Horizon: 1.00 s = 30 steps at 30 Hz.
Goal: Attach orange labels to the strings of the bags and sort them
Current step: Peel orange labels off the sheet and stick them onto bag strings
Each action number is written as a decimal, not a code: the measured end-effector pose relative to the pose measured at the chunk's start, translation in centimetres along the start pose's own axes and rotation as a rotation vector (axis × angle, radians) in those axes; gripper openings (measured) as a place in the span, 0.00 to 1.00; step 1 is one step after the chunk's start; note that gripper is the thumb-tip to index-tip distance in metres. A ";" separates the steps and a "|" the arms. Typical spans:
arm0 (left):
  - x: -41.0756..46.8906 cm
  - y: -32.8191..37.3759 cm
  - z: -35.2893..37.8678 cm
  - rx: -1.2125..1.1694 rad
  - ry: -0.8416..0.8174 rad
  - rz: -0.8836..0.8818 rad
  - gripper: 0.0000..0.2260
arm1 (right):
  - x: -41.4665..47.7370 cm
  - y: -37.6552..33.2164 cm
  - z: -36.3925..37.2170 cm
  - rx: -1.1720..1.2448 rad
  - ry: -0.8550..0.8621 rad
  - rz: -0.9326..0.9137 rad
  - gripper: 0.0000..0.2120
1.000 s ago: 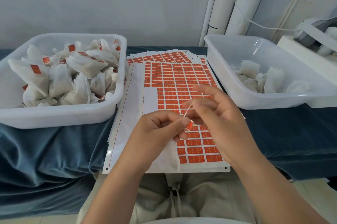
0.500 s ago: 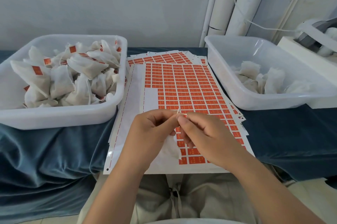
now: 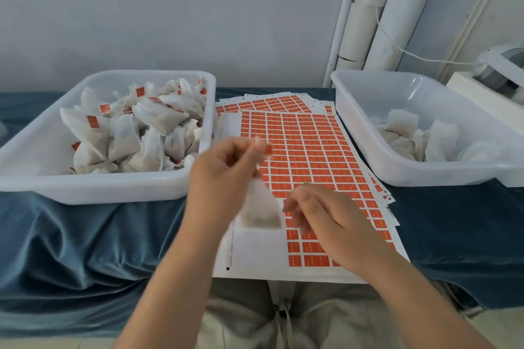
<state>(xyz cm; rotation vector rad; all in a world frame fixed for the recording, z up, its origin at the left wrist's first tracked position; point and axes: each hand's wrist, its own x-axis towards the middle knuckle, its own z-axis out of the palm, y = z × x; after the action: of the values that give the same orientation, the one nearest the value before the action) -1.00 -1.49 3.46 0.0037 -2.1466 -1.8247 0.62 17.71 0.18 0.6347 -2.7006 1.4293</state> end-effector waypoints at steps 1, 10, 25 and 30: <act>1.5 0.6 -0.8 0.039 0.038 0.040 0.08 | 0.0 0.1 -0.2 -0.009 -0.007 0.008 0.24; 18.7 7.1 -10.1 0.105 0.303 0.354 0.11 | -0.2 0.3 -0.1 -0.202 -0.169 -0.028 0.35; 20.5 3.8 -13.6 0.921 -0.050 0.108 0.10 | 0.5 1.7 -0.9 -0.363 -0.201 -0.057 0.19; 15.3 5.7 -8.9 0.663 0.049 0.310 0.11 | 0.7 1.5 -2.6 -0.376 -0.118 -0.008 0.12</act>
<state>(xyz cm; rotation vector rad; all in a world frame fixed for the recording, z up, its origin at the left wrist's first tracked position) -12.14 -12.18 13.77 -0.1214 -2.4461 -0.8868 -1.00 20.29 0.64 0.7158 -2.9358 0.8653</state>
